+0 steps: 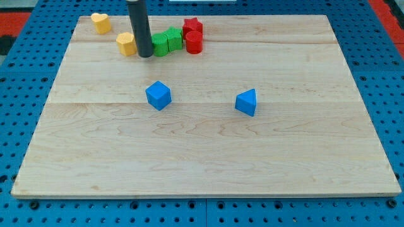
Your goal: Push the yellow hexagon into the green blocks
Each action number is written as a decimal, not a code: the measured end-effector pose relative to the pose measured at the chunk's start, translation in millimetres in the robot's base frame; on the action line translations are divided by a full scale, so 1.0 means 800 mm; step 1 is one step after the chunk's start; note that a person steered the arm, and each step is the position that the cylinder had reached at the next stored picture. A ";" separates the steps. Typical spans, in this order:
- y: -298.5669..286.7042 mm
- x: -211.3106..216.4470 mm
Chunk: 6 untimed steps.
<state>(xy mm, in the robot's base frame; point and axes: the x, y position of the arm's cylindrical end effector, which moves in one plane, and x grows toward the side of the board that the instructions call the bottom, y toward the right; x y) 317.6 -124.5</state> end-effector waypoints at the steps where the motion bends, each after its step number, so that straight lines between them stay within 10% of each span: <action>1: -0.039 0.025; 3: -0.103 -0.014; 6: 0.028 -0.046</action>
